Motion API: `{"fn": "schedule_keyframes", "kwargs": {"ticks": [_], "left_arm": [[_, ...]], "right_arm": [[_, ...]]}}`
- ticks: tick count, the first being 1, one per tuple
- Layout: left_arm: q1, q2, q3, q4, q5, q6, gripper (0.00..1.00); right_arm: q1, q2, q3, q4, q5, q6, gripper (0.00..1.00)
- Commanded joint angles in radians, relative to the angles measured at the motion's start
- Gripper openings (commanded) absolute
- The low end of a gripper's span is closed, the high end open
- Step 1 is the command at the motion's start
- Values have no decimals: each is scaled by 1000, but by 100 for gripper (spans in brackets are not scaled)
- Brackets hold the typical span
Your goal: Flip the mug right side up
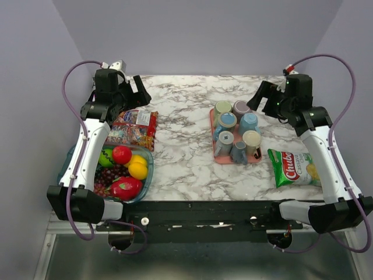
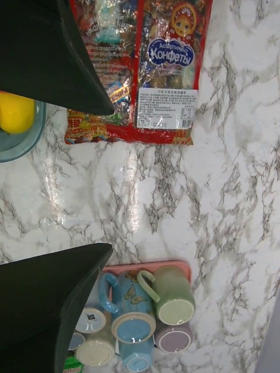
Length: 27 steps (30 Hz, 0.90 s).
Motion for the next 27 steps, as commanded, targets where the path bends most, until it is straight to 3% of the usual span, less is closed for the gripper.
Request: {"fn": "schedule_keyframes", "kwargs": {"ticks": [1, 7, 9, 16, 20, 27], "left_arm": [[-2, -26, -27, 85, 79, -51, 99], [-2, -36, -9, 79, 62, -82, 99], [0, -40, 8, 74, 7, -86, 99], [2, -59, 5, 120, -10, -103, 99], [3, -72, -13, 158, 22, -122, 99], [3, -108, -45, 229, 67, -125, 99]], "right_arm": [[78, -59, -112, -71, 10, -51, 99], [99, -142, -289, -60, -227, -143, 86], [107, -142, -315, -72, -240, -149, 83], [153, -39, -375, -141, -136, -113, 69], [179, 33, -375, -190, -25, -106, 67], [185, 90, -401, -148, -8, -111, 62]]}}
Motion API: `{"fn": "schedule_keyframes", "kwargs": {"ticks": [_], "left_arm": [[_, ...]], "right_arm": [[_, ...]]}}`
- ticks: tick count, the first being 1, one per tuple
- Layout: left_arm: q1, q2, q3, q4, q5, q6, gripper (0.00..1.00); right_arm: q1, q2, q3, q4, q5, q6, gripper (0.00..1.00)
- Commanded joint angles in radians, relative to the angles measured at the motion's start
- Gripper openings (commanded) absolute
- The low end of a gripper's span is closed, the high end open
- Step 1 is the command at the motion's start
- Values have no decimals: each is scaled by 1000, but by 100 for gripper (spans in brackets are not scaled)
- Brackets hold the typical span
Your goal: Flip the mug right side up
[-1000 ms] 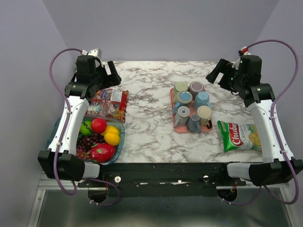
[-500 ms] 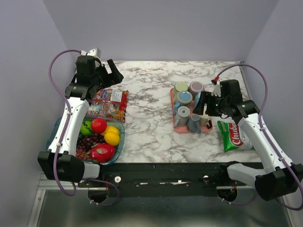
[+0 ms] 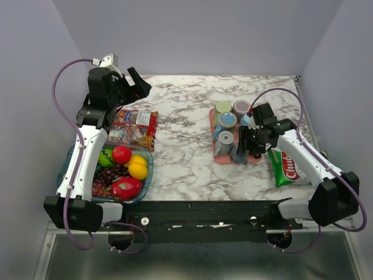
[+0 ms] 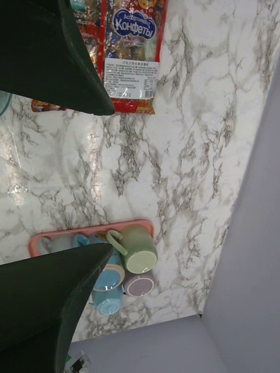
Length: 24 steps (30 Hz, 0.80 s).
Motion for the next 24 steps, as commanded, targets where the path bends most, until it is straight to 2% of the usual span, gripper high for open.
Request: {"fn": "schedule_keyframes", "kwargs": {"ticks": [1, 9, 24], "left_arm": [[3, -46, -17, 69, 33, -5, 99], [3, -46, -47, 78, 25, -25, 99], [7, -38, -68, 101, 10, -44, 99]], "right_arm": [[8, 52, -13, -9, 62, -5, 61], [11, 129, -10, 18, 127, -28, 57], [22, 189, -6, 69, 82, -95, 44]]}}
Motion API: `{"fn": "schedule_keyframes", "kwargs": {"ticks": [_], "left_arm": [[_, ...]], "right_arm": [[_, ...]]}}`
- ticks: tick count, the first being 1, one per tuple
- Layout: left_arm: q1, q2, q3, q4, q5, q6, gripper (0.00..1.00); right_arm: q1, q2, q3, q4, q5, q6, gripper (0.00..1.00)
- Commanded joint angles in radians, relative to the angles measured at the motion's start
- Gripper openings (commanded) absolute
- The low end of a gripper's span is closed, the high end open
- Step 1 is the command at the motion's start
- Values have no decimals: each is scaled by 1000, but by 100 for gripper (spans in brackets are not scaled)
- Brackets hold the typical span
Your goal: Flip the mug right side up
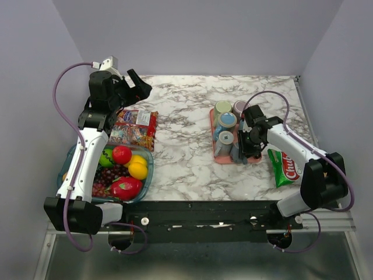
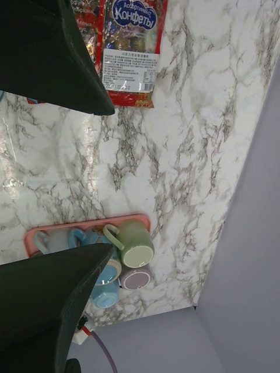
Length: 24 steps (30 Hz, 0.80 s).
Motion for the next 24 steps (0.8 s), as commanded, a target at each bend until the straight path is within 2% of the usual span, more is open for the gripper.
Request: {"fn": "schedule_keyframes", "kwargs": {"ticks": [1, 6, 9, 10, 11, 17, 24], "left_arm": [[6, -12, -2, 30, 4, -7, 99], [6, -12, -10, 27, -9, -8, 99], [7, -15, -17, 27, -13, -10, 99], [7, -16, -20, 27, -14, -11, 99], [7, -19, -22, 27, -14, -14, 99], [9, -30, -37, 38, -16, -14, 99], [9, -42, -46, 53, 6, -17, 99]], "right_arm": [[8, 24, -2, 42, -4, -30, 42], [9, 18, 0, 47, -5, -35, 26], [9, 16, 3, 34, 4, -41, 12], [9, 15, 5, 31, 4, -44, 3], [9, 15, 5, 30, 4, -45, 1], [11, -13, 26, 8, -17, -56, 1], [14, -119, 121, -119, -51, -48, 1]]}}
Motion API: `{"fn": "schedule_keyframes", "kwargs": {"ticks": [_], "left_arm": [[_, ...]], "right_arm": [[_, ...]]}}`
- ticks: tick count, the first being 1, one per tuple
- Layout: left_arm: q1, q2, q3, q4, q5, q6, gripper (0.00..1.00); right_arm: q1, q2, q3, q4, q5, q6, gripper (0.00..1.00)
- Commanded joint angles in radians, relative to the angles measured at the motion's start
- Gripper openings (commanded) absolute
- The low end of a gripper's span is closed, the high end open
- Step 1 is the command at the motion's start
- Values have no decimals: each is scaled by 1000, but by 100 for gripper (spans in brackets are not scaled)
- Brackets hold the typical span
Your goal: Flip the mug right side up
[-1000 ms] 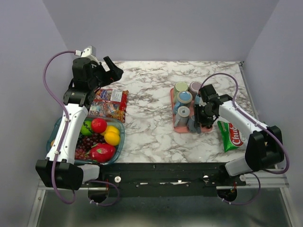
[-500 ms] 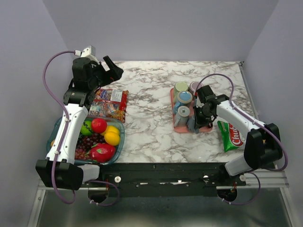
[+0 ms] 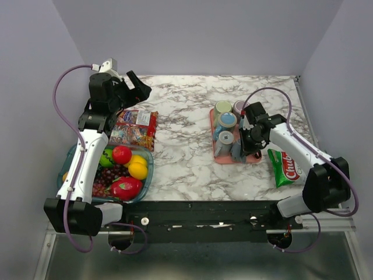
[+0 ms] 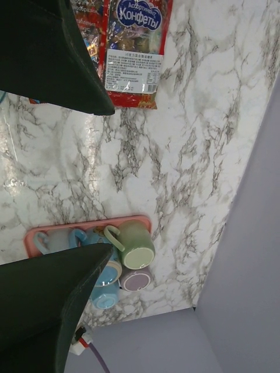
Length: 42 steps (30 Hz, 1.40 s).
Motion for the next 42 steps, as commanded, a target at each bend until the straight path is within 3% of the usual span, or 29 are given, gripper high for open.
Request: {"fn": "schedule_keyframes", "kwargs": {"ticks": [1, 9, 14, 21, 27, 34, 38, 42], "left_arm": [[4, -33, -20, 41, 12, -6, 99], [4, -27, -17, 76, 94, -12, 99], [3, -27, -32, 145, 249, -19, 99], [-35, -30, -125, 421, 536, -129, 99], [-196, 30, -109, 553, 570, -163, 99], [-244, 145, -89, 936, 614, -469, 99], [-266, 224, -60, 1237, 607, -659, 99], [-292, 325, 0, 1400, 578, -796, 99]], "right_arm": [[3, -117, 99, -91, -25, -7, 1], [3, -168, 351, -208, -22, 18, 1], [3, -165, 494, -163, -47, 44, 1], [3, -166, 580, 164, -171, 145, 1], [10, -131, 644, 424, -294, 234, 1], [33, -94, 682, 604, -378, 297, 1], [52, -92, 681, 654, -401, 320, 1], [73, -92, 666, 693, -411, 334, 1]]}}
